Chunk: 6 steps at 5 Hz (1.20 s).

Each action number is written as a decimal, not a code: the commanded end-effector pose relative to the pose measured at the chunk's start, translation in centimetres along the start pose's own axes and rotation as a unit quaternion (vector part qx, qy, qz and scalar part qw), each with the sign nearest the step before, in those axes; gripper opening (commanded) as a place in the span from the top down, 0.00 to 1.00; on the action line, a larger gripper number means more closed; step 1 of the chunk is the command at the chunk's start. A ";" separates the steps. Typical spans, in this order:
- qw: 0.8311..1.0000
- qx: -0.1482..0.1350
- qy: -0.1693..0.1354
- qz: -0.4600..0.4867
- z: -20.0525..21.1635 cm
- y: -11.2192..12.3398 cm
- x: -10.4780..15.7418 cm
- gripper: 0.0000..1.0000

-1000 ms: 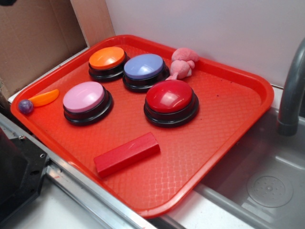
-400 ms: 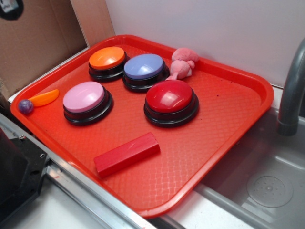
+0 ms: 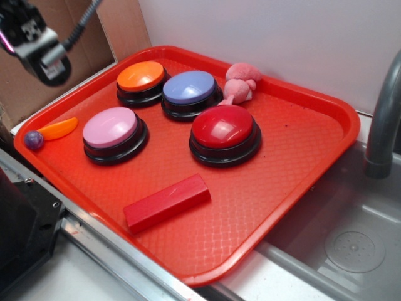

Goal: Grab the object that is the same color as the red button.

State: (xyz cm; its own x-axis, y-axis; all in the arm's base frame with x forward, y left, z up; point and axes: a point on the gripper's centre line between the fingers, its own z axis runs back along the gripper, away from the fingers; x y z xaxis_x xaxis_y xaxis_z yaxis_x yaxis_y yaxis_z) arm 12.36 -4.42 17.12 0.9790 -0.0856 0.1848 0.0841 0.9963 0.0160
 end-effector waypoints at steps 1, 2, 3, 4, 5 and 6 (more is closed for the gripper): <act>1.000 -0.001 0.000 -0.010 -5.4 -1.2 0.9 0.00; 0.999 -0.004 0.000 -0.032 -9.4 -2.9 1.6 0.00; 0.998 -0.031 0.021 -0.053 -13.1 -4.0 2.1 0.00; 0.997 -0.026 0.035 -0.068 -15.7 -4.7 2.2 0.00; 0.994 -0.027 0.040 -0.100 -17.4 -5.9 1.8 0.00; 0.992 -0.040 0.045 -0.110 -17.6 -6.1 1.6 0.00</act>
State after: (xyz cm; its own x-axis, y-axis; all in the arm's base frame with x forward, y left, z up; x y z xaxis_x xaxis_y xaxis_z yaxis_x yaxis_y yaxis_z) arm 16.73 -10.52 -0.02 0.9524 -0.2933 0.0826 0.2965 0.9546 -0.0295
